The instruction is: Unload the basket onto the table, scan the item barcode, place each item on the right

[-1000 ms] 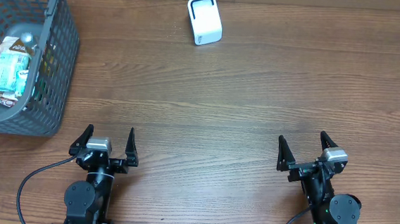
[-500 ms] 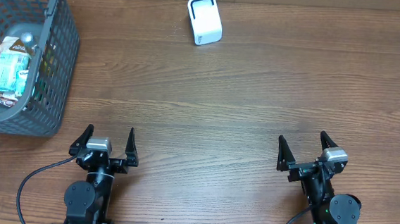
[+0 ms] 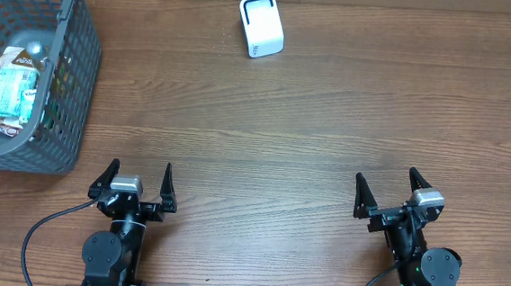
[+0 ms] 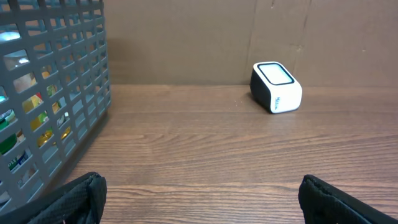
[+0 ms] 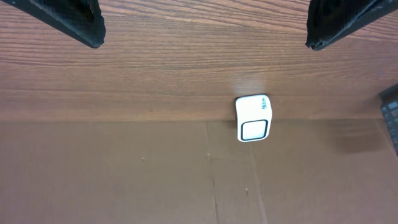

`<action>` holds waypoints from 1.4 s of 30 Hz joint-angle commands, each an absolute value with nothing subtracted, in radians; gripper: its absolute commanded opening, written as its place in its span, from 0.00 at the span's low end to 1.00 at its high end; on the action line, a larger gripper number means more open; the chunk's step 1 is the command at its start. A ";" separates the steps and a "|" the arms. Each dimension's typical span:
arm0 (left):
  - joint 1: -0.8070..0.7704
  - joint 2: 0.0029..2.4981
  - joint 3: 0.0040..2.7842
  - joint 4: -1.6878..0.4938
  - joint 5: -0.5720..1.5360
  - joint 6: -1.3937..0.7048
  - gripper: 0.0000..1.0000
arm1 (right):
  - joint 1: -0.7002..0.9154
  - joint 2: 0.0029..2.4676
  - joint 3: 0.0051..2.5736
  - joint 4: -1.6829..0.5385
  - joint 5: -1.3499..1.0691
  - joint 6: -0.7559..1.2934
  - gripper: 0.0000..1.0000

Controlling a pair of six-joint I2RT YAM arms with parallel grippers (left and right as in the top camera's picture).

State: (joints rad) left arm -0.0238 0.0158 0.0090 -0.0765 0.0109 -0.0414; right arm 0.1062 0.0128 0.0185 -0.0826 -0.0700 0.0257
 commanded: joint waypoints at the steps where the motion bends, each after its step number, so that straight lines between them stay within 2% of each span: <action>1: -0.020 0.004 0.005 -0.078 0.008 -0.033 1.00 | 0.111 0.003 0.008 -0.080 -0.057 0.025 1.00; 42: -0.020 0.005 0.005 -0.067 -0.020 0.004 1.00 | 0.111 0.003 0.008 -0.080 -0.057 0.025 1.00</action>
